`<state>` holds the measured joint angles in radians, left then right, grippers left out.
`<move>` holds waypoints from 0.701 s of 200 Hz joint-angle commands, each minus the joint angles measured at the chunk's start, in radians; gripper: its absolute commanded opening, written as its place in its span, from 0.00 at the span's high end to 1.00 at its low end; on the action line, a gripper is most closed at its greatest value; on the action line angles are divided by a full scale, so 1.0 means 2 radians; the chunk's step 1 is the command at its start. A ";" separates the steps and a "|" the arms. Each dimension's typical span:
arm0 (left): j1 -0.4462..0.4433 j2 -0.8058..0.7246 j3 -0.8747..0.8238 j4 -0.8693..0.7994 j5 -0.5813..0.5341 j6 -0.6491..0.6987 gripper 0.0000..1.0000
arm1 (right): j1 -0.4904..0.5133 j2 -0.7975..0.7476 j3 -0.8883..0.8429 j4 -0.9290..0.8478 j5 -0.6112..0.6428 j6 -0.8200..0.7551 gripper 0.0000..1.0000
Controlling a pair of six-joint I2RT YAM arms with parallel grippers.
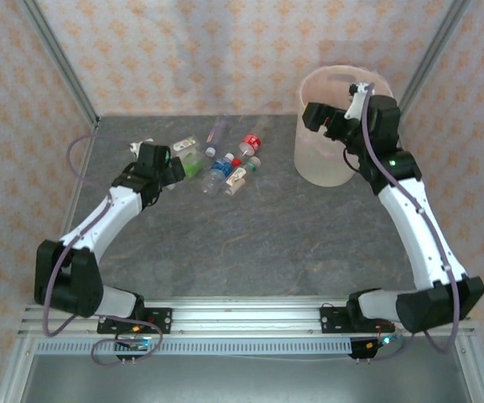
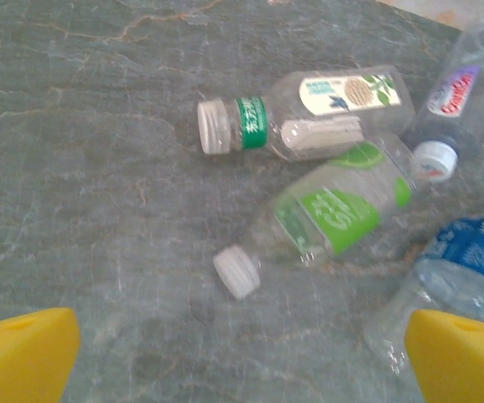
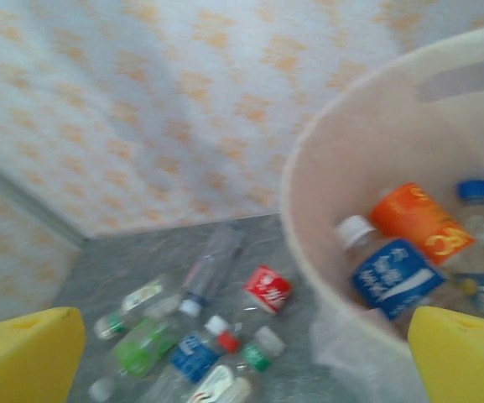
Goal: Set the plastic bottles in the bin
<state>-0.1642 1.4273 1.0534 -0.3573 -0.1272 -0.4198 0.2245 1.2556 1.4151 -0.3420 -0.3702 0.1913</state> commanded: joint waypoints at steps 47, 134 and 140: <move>0.091 0.101 0.115 -0.048 0.054 0.145 0.00 | 0.012 -0.069 -0.079 0.080 -0.042 0.022 0.01; 0.138 0.229 0.207 -0.011 0.165 0.365 0.01 | 0.013 -0.088 -0.099 0.084 -0.026 0.011 0.01; 0.138 0.238 0.215 -0.012 0.170 0.380 0.01 | 0.013 -0.089 -0.100 0.084 -0.025 0.011 0.01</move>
<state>0.0967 1.8545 1.4208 -0.4019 0.1352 0.1638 0.2462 1.1088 1.2217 -0.2161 -0.4343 0.2245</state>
